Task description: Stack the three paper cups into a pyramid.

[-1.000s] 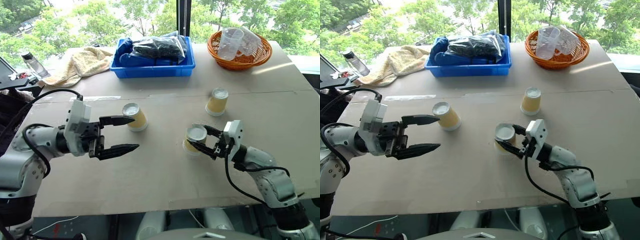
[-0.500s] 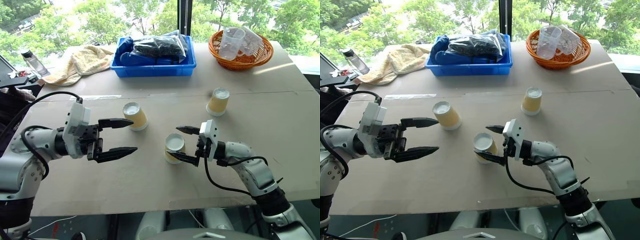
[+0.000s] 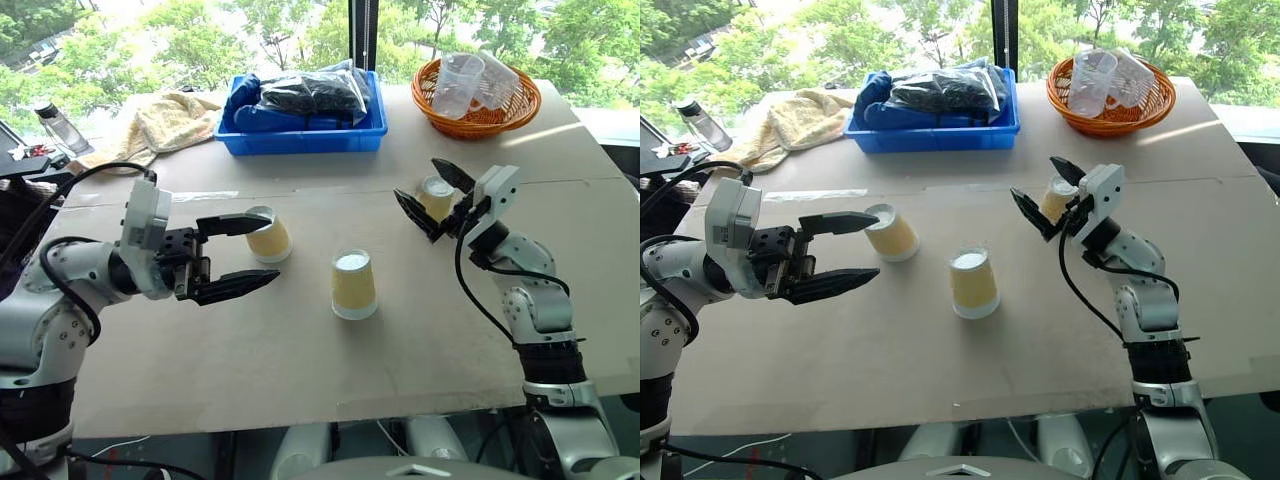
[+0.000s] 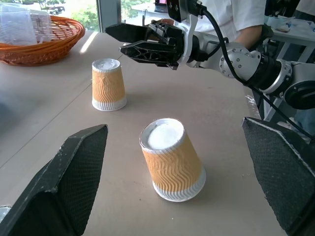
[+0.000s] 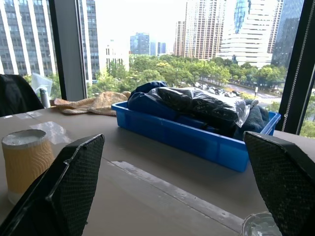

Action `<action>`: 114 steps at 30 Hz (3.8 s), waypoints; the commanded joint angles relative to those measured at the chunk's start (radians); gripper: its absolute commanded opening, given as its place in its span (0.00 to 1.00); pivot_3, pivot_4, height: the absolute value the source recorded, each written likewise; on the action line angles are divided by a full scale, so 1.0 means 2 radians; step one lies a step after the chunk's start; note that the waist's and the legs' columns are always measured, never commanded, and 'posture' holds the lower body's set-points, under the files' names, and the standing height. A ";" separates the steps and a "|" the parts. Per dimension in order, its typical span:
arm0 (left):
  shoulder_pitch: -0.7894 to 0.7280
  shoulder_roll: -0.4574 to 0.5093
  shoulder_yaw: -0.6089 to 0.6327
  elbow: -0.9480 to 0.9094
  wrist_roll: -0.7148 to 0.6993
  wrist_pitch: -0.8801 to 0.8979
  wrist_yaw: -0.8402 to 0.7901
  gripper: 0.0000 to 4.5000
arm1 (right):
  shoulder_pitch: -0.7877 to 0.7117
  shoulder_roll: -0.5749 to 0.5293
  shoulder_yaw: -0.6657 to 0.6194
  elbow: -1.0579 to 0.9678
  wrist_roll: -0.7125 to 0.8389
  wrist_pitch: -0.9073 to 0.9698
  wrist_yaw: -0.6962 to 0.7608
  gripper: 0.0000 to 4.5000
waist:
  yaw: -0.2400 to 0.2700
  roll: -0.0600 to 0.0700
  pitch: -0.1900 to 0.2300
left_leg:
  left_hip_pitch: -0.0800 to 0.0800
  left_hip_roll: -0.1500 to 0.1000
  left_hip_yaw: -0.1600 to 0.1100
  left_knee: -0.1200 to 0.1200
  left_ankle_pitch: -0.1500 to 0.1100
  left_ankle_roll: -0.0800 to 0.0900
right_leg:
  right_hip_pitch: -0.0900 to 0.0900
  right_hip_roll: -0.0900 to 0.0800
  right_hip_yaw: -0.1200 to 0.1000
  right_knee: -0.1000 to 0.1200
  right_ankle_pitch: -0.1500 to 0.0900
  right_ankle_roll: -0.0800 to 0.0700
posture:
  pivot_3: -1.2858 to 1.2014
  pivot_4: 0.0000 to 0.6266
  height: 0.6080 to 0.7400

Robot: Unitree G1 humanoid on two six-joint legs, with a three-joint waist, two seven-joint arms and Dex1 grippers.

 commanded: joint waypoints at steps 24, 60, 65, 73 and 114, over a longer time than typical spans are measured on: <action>0.015 0.005 0.027 -0.007 0.009 -0.014 -0.006 1.00 | -0.116 0.018 -0.031 0.230 -0.065 -0.015 -0.084 0.99 | -0.002 0.000 0.000 | -0.001 0.000 0.000 0.001 0.000 0.000 | -0.001 0.000 0.000 0.001 0.000 0.000 | 0.52 0.24 1.00; 0.018 0.012 0.015 -0.002 0.021 -0.012 -0.023 1.00 | 0.096 -0.097 0.097 -0.082 0.033 0.070 0.194 0.49 | 0.002 0.001 0.001 | -0.006 0.000 -0.001 0.005 0.000 0.000 | -0.004 0.000 -0.002 0.004 0.000 0.000 | 0.52 0.24 1.00; 0.017 0.015 0.015 -0.002 0.022 -0.011 -0.025 1.00 | 0.092 -0.088 0.108 -0.064 0.016 0.052 0.193 0.49 | 0.001 0.001 0.001 | -0.006 0.000 -0.001 0.005 0.000 0.000 | -0.005 0.000 -0.001 0.004 0.000 0.000 | 0.52 0.24 1.00; 0.022 0.017 0.020 -0.006 0.022 -0.009 -0.025 1.00 | 0.090 -0.086 0.094 -0.058 0.019 0.034 0.199 0.99 | 0.002 0.001 0.001 | -0.006 0.000 -0.001 0.005 0.000 0.000 | -0.005 0.000 -0.001 0.005 0.000 0.000 | 0.52 0.24 1.00; -0.050 -0.208 -0.072 0.144 0.231 -0.181 0.265 1.00 | 0.141 -0.182 -0.058 -0.217 0.178 0.131 0.171 0.99 | 0.015 -0.003 0.002 | -0.007 -0.001 -0.001 0.007 0.000 0.000 | -0.006 -0.001 -0.001 0.007 0.000 0.000 | 0.52 0.24 1.00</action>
